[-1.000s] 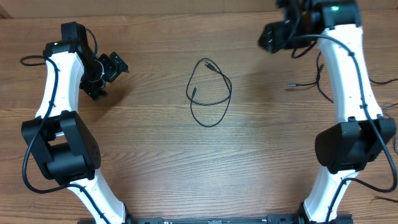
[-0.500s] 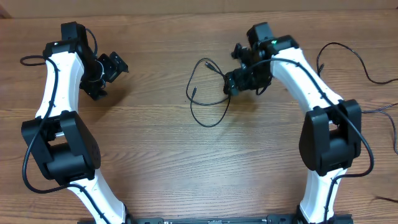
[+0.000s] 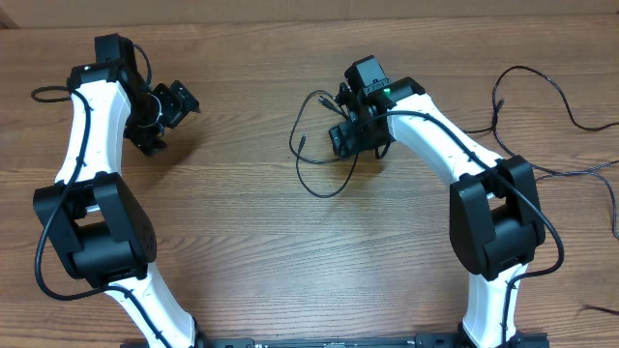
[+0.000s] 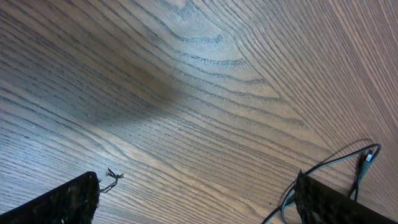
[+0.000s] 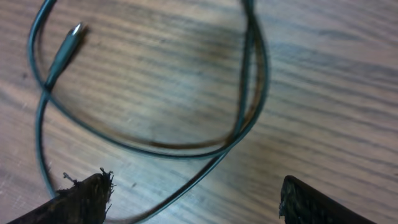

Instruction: Untangle cables

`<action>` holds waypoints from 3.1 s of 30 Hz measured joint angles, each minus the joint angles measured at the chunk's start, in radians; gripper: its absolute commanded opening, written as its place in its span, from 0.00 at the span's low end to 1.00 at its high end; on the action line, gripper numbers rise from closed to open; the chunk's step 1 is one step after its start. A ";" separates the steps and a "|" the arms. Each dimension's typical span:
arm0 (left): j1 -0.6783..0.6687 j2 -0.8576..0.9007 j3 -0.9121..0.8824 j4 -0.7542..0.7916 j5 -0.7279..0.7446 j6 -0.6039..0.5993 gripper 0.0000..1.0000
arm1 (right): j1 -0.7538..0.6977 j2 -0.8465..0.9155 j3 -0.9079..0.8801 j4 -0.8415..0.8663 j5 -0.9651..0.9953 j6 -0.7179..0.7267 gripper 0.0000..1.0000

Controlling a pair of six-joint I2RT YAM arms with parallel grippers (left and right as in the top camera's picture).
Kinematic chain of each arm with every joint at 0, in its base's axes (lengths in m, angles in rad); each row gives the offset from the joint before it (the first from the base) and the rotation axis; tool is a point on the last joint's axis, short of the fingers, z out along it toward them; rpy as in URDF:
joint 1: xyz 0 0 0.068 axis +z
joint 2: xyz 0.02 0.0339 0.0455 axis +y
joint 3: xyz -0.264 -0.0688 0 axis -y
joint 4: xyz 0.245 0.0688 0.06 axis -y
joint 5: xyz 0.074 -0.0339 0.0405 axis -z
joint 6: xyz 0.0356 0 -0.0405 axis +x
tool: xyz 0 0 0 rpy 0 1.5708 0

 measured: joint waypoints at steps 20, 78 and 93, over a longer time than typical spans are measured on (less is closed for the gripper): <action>0.000 0.000 0.000 0.000 0.000 0.000 1.00 | 0.000 0.107 -0.001 0.066 0.047 0.129 0.67; 0.000 0.000 0.000 0.000 0.000 0.000 1.00 | -0.862 0.172 0.441 0.462 0.060 0.396 0.04; 0.000 0.000 0.000 0.000 0.000 0.000 1.00 | -0.949 0.172 0.441 0.514 0.164 0.359 0.57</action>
